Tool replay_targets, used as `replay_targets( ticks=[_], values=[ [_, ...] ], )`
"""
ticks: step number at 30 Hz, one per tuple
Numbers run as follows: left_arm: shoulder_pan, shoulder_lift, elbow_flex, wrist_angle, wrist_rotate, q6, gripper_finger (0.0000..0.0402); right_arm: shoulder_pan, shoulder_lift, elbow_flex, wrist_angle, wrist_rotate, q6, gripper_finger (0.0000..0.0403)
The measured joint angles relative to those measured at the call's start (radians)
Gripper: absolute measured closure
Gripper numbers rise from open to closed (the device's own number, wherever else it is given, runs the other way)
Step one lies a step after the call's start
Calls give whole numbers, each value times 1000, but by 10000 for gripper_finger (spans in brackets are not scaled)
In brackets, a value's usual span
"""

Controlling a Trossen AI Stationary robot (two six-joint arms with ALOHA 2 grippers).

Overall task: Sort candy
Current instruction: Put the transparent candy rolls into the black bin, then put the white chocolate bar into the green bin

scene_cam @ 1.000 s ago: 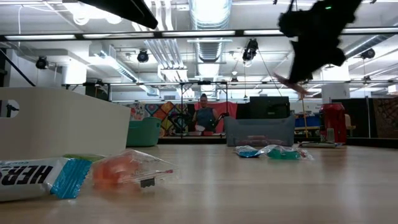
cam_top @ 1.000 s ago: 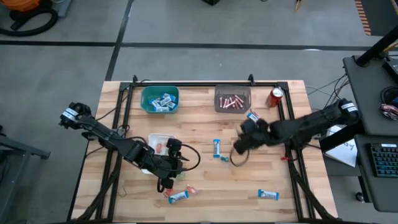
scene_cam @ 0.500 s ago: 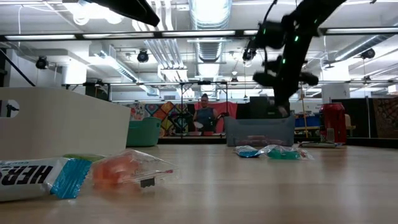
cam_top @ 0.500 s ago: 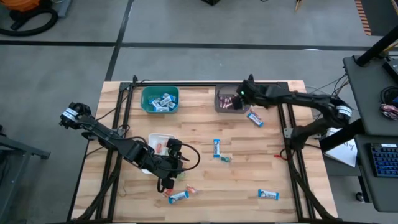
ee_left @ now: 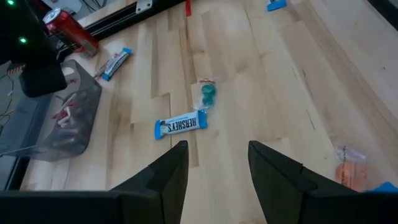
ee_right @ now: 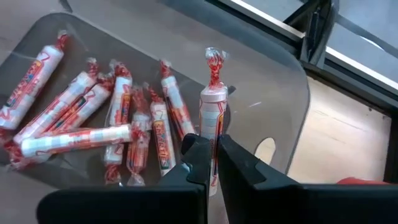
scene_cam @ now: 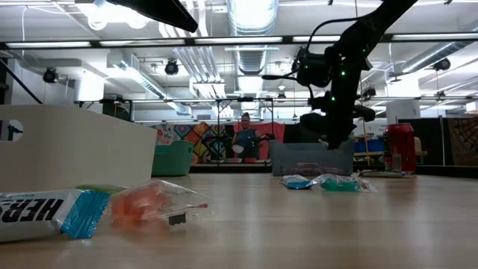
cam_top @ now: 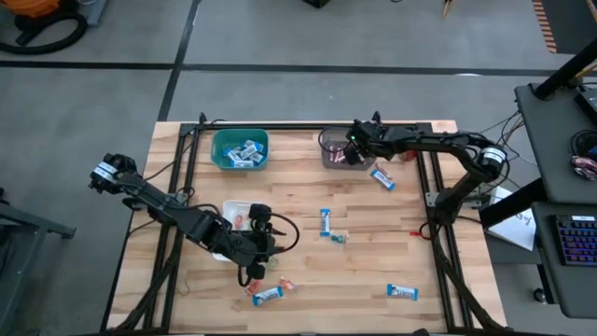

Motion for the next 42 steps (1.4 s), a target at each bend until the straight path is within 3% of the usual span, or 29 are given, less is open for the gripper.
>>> replay_targets(
  ticks=[5,15,20,25,31,42],
  values=[
    [1,0,0,0,0,0,251,0,1,0,1,-14,-3,373],
    [1,0,0,6,-10,-8,251,0,-13,0,0,-13,2,285],
    [18,0,0,37,-75,-71,251,2,-67,1,-6,-13,-1,263],
    [63,0,0,91,-77,-168,251,44,-166,2,-18,-56,13,255],
    [132,0,0,130,-78,-344,251,194,-294,-26,-25,-102,87,261],
    [167,59,0,263,-82,-630,251,630,-393,-161,15,-12,102,264]
  ],
)
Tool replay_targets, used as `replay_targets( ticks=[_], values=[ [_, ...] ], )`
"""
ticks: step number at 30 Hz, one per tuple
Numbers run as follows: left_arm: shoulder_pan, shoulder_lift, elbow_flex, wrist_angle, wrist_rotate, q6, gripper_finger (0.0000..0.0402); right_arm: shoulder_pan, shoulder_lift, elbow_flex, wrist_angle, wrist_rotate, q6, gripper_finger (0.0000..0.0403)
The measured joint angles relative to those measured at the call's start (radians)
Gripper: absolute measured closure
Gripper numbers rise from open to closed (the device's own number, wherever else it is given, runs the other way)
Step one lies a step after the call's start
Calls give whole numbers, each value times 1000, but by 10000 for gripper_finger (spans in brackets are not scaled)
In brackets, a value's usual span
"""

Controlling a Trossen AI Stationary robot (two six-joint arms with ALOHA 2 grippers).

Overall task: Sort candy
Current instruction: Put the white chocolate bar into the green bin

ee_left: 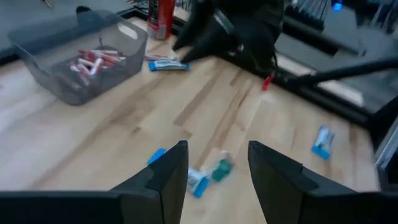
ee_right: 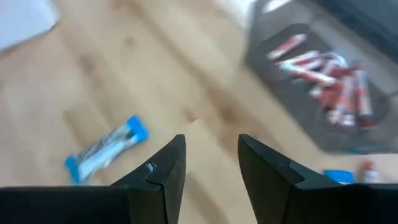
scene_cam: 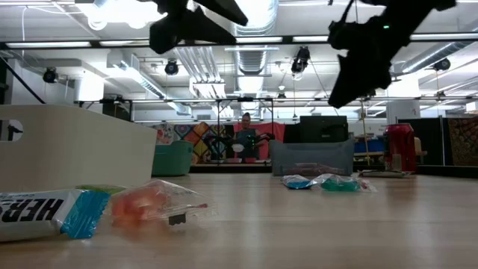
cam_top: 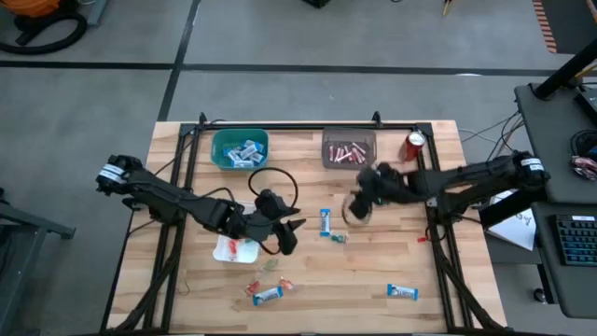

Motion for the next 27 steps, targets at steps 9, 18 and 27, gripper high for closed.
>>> replay_targets(
  ticks=[9,18,27],
  values=[
    [-2,157,17,134,-1,-121,251,279,0,-154,213,34,5,264],
    [-1,253,119,-56,58,-164,251,407,0,-248,370,36,-39,264],
    [-52,253,270,-384,405,-134,251,449,0,-337,493,36,-98,264]
  ],
)
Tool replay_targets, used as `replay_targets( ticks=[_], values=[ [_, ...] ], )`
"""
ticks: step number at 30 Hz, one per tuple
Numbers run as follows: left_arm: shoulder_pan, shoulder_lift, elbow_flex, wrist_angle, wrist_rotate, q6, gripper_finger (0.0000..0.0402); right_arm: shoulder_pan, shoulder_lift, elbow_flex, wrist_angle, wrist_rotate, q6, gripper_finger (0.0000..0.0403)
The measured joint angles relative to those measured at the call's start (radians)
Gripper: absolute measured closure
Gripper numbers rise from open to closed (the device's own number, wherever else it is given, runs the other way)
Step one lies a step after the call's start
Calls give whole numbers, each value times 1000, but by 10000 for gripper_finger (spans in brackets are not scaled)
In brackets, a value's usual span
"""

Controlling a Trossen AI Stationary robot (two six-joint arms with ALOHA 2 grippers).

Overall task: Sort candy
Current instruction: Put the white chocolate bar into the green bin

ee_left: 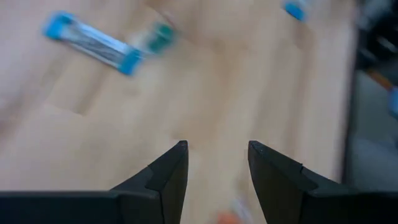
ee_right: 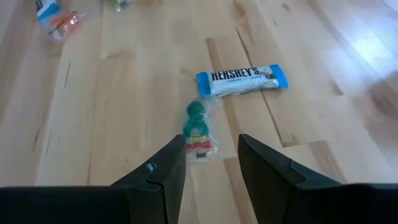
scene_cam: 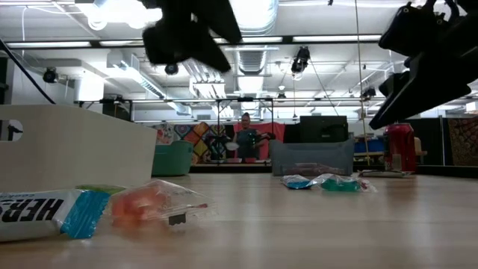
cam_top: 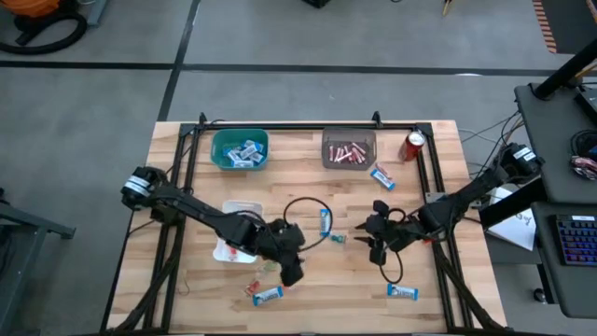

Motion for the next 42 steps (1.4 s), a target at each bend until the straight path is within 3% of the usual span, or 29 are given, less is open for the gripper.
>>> replay_targets(
  ticks=[4,13,16,25,34,42],
  values=[
    [-8,0,97,-98,100,66,251,0,-7,6,-18,-12,-23,264],
    [-47,0,262,-218,115,42,251,0,-19,77,-14,-37,-165,264],
    [-92,0,264,-216,103,-65,251,0,-19,77,13,-37,-208,264],
    [-272,76,262,-327,-93,-288,251,2,-19,77,17,-37,-218,264],
    [-304,234,269,-333,-82,-327,251,2,-19,77,37,-37,-218,264],
    [-304,288,270,-408,-51,-350,230,2,-19,77,36,-38,-211,264]
  ],
)
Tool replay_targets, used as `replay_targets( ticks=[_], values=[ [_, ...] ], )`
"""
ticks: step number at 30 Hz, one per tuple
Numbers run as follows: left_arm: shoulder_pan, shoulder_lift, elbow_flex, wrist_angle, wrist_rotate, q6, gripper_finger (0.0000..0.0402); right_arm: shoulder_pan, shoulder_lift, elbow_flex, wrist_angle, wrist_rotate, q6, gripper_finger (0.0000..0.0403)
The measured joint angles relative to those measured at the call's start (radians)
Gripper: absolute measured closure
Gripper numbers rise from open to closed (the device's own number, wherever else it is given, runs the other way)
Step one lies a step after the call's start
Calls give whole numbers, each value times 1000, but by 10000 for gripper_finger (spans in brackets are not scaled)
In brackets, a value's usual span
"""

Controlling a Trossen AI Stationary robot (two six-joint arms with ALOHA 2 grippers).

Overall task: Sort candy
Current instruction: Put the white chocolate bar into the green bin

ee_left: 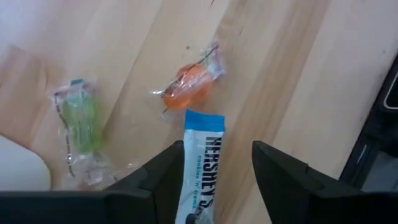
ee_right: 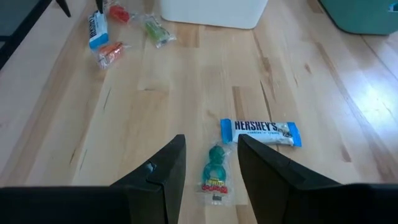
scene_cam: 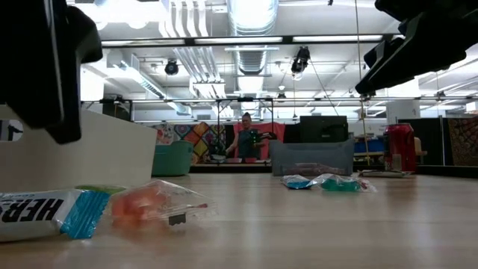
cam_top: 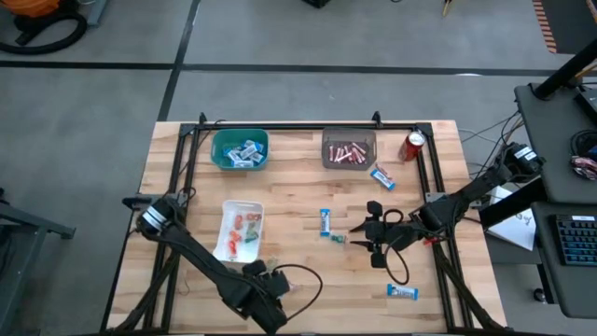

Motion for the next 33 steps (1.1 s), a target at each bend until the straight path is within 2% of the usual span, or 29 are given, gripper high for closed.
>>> replay_targets(
  ticks=[9,19,25,33],
  values=[
    [-3,39,0,8,3,15,176,0,0,0,0,0,0,264],
    [-10,98,0,19,17,13,171,0,0,0,-1,0,1,264],
    [-10,117,2,27,20,-2,197,0,0,0,0,0,1,264],
    [-10,120,2,43,26,-3,270,0,0,0,0,0,1,264]
  ],
)
